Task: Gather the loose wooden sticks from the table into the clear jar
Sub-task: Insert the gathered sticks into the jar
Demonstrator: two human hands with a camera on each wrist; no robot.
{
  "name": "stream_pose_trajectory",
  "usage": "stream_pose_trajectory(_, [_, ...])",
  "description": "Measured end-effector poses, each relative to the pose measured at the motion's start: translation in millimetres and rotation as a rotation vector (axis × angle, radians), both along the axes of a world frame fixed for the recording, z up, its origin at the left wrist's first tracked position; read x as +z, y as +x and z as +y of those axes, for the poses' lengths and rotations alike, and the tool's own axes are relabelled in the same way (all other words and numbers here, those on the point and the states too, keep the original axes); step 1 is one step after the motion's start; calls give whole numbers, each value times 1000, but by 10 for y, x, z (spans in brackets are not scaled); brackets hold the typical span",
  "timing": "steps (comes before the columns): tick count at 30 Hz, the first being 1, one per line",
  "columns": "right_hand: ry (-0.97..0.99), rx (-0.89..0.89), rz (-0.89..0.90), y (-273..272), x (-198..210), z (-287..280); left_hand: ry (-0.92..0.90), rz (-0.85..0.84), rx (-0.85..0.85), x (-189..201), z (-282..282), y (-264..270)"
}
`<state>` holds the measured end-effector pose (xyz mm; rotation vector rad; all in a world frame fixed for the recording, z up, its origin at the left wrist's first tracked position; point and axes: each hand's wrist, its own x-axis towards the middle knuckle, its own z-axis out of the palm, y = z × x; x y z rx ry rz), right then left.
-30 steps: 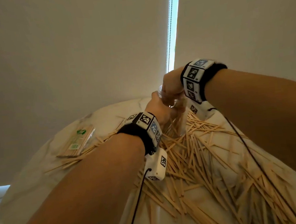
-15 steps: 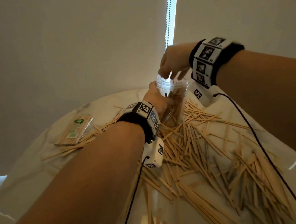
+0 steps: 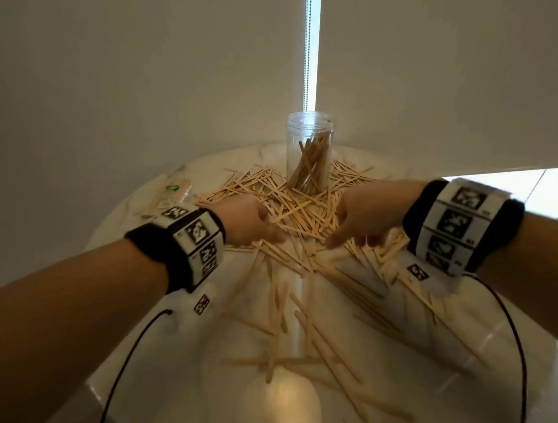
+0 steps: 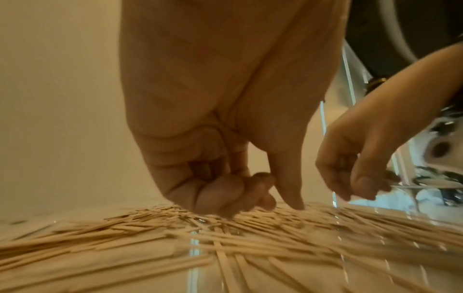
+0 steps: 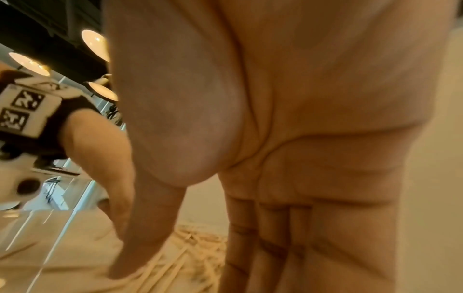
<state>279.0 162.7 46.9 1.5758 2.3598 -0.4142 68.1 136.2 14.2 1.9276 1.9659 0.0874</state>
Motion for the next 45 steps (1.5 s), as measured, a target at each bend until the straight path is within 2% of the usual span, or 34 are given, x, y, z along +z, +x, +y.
stream_pose_trajectory(2, [-38,17,-124,58,-143,-264,-128,142,-54,29,-424,23])
stream_pose_trajectory(4, [-43,45,-221,105,-252,-490,-228,203,-69,-24,-766,44])
stream_pose_trajectory(6, [-10,63,-211,136,-362,-644,-280,172,-62,-140,-1023,81])
stream_pose_trajectory(8, [19,58,-139,122,-423,-718,-235,135,-62,-288,-1127,111])
stream_pose_trajectory(14, [12,61,-83,53,-356,-789,19,63,42,-406,-954,-15])
stream_pose_trajectory(17, [-25,86,-182,16,-399,-959,95,190,126,-453,-914,-69])
stream_pose_trajectory(19, [33,106,-231,-75,-503,-1052,51,275,157,-450,-916,-47])
stream_pose_trajectory(22, [88,38,-88,-202,-572,-1027,8,305,124,-388,-887,17])
stream_pose_trajectory(26, [57,38,-29,-204,-390,-868,-4,288,106,-389,-807,122])
stream_pose_trajectory(31, [65,47,-76,-271,-338,-764,2,252,111,-300,-719,210])
stream_pose_trajectory(39, [18,32,-88,-217,-298,-677,-63,323,128,-206,-611,383])
stream_pose_trajectory(45, [156,-33,-70,-185,-432,-587,-40,237,153,-276,-557,421])
